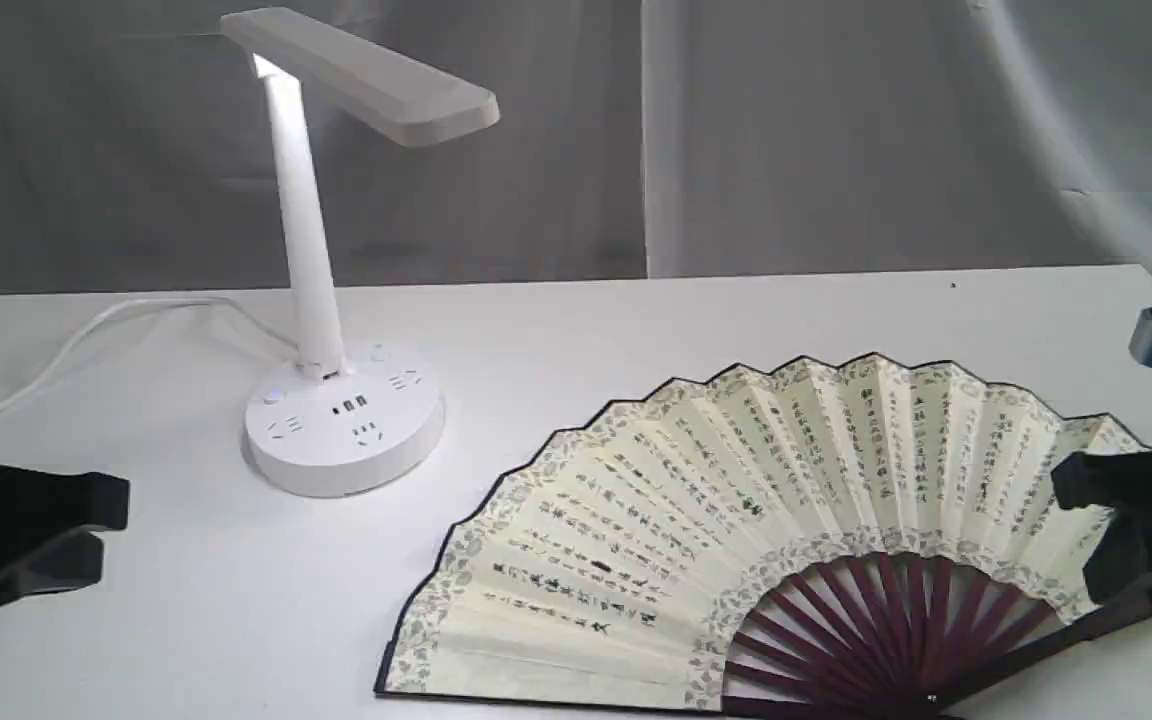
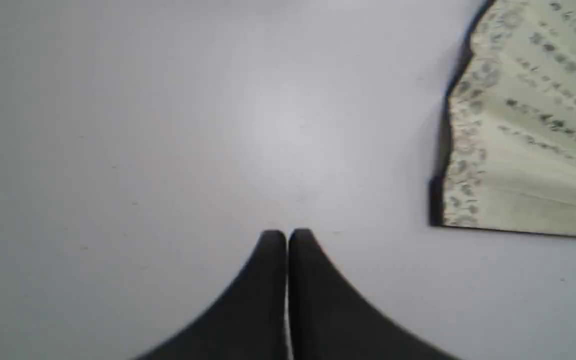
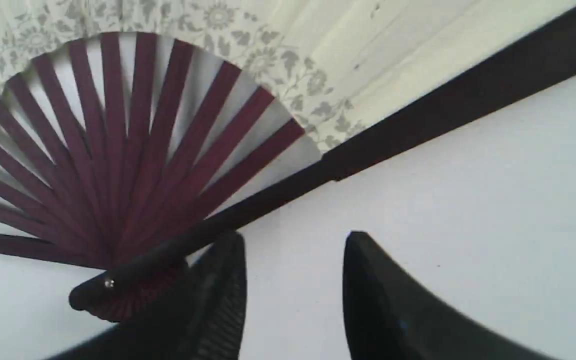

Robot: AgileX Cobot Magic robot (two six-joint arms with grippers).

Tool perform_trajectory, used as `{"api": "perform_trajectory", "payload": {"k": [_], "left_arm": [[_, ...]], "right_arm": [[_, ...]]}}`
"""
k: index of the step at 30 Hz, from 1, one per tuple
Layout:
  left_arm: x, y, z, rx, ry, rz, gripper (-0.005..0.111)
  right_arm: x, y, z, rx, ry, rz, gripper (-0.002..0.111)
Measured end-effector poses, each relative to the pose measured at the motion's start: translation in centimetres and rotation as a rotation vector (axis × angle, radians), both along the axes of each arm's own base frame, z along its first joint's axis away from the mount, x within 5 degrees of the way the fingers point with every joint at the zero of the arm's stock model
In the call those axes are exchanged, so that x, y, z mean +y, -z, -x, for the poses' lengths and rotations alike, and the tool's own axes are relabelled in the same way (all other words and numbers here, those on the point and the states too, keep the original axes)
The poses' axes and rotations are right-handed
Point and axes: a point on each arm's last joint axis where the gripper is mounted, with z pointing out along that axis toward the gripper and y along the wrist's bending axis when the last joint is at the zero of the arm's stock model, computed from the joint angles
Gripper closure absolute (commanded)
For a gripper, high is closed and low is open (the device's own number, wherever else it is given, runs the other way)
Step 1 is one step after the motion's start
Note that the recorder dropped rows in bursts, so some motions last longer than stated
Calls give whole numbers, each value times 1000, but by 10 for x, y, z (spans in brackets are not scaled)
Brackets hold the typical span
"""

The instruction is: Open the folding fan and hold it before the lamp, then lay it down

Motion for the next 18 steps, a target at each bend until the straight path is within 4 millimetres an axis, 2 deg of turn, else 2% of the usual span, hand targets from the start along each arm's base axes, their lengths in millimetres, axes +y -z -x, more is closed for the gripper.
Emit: {"api": "perform_trajectory", "payload": {"k": [4,10,18], "left_arm": [[10,-8,-2,50,-22,-108,107],[16,-8,0,79,-14,-190,107],[18,-8,1,84,-7,-207,107]], "right_arm": [[8,-9,-5,9,-56,67,80],[33,-9,-5,21,-143,160,81],[35,-9,-6,21,-122,153,81]]}}
